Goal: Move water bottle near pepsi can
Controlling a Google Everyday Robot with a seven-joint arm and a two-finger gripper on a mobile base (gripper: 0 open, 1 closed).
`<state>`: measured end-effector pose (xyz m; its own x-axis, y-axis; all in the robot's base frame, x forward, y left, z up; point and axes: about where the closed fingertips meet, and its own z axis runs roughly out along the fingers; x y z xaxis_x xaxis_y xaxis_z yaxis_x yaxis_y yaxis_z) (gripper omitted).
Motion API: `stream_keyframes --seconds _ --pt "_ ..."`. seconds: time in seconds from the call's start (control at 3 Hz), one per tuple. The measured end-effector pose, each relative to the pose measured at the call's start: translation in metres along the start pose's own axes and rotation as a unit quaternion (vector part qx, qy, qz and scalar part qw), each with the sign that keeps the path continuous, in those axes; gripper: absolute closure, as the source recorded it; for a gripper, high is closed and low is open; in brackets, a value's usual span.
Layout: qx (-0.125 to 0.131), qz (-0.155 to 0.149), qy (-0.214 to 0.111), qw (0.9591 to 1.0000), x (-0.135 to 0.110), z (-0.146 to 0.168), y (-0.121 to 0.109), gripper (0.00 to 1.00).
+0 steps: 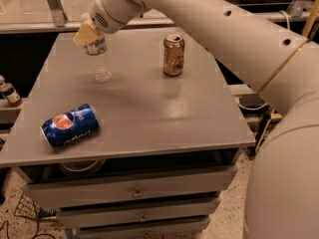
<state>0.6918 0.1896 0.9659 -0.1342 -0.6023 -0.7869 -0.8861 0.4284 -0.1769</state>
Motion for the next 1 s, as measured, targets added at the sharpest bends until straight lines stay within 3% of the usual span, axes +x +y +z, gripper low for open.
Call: stream_keyframes --seconds 0.33,0.67,1.0 --pt "-0.020 -0.011 -0.011 0.9997 -0.010 -0.004 0.012 0.64" --pt "-0.036 -0.034 -0.032 0.9983 -0.022 -0.028 0.027 0.88" --pt "-0.055 -0.073 -0.031 0.9953 -0.029 -0.052 0.049 1.00"
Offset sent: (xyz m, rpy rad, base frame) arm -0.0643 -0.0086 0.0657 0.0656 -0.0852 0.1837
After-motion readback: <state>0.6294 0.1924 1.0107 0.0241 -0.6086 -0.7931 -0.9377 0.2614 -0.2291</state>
